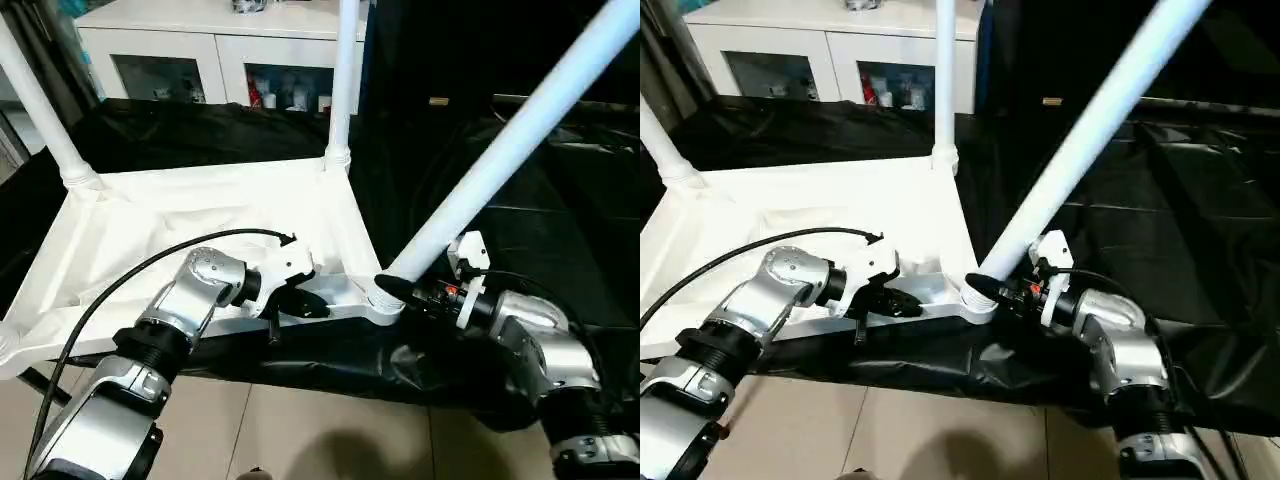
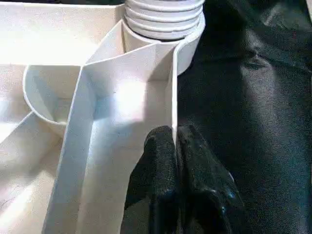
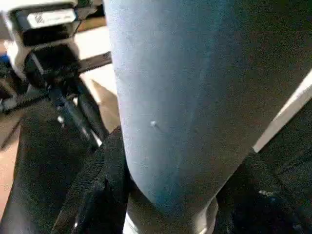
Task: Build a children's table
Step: Rotate leg to tighten
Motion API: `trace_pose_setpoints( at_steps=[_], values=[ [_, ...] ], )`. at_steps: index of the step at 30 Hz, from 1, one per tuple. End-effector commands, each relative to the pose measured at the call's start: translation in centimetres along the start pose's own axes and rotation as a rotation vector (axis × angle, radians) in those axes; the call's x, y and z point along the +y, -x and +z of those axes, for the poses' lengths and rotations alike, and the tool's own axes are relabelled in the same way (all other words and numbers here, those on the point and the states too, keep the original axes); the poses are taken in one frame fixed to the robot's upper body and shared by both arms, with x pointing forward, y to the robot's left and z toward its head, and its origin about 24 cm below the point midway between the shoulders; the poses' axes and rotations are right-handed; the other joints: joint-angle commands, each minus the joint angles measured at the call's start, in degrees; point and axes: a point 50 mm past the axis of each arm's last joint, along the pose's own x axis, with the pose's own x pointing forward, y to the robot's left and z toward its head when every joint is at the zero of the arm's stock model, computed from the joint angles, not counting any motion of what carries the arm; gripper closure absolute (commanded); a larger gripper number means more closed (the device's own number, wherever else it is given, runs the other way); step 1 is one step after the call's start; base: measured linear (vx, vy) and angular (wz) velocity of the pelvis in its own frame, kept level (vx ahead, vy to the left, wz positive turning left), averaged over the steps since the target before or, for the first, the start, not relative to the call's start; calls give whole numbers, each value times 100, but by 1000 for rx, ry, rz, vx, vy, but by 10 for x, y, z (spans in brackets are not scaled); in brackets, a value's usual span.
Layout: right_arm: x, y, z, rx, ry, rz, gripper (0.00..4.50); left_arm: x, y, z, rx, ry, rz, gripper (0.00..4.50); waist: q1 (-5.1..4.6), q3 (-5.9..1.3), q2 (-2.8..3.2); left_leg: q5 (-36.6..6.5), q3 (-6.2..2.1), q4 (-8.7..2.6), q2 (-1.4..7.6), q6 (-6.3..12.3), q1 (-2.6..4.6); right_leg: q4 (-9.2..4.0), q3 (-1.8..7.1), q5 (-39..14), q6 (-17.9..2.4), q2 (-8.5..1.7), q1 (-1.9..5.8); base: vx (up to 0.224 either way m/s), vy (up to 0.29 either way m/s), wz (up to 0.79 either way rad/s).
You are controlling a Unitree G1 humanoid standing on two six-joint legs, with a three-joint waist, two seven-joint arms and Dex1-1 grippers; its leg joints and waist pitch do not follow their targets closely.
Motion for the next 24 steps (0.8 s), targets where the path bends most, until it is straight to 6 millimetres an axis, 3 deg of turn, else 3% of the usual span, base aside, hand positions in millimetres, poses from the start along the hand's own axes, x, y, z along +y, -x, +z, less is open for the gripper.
trace_pose_setpoints(
  at_steps=[1, 7, 10, 11, 13, 14, 24],
  values=[
    [13, 15, -51, 315, -76, 92, 255, 13, 16, 8, 13, -36, 74, 450, -74, -324, 2, -574, -108, -398, 293, 331, 107, -420, 335, 640, -1203, -488, 229, 0, 0, 0],
    [18, 14, -48, 443, -29, 254, 255, 11, 15, 5, 21, -35, 65, 450, -72, -308, -57, -656, -100, -415, 303, 335, 117, -451, 345, 332, -1171, -488, 221, 0, 0, 0],
    [18, 12, -46, 464, -22, 286, 256, 11, 14, 5, 20, -36, 65, 450, -70, -310, -42, -654, -98, -410, 304, 348, 119, -446, 349, 326, -1195, -492, 212, 0, 0, 0],
    [17, 11, -46, 472, -18, 298, 256, 11, 14, 5, 18, -37, 65, 450, -75, -312, -87, -634, -93, -407, 300, 364, 113, -447, 347, 355, -1198, -488, 222, 0, 0, 0],
    [17, 9, -47, 481, -17, 307, 256, 10, 14, 5, 18, -38, 64, 450, -73, -314, -63, -598, -97, -403, 297, 384, 104, -438, 339, 356, -1211, -489, 217, 0, 0, 0],
    [17, 8, -48, 492, -14, 324, 256, 9, 14, 5, 14, -52, 46, 450, -74, -315, -82, -571, -98, -402, 296, 402, 103, -430, 340, 384, -1225, -491, 220, 0, 0, 0],
    [15, 6, -51, 517, -18, 361, 256, 3, 17, 6, 11, -83, -53, 450, -129, -319, -55, -611, -98, -403, 290, 428, 96, -418, 330, 530, -1307, -483, 225, 0, 0, 0]
  ],
)
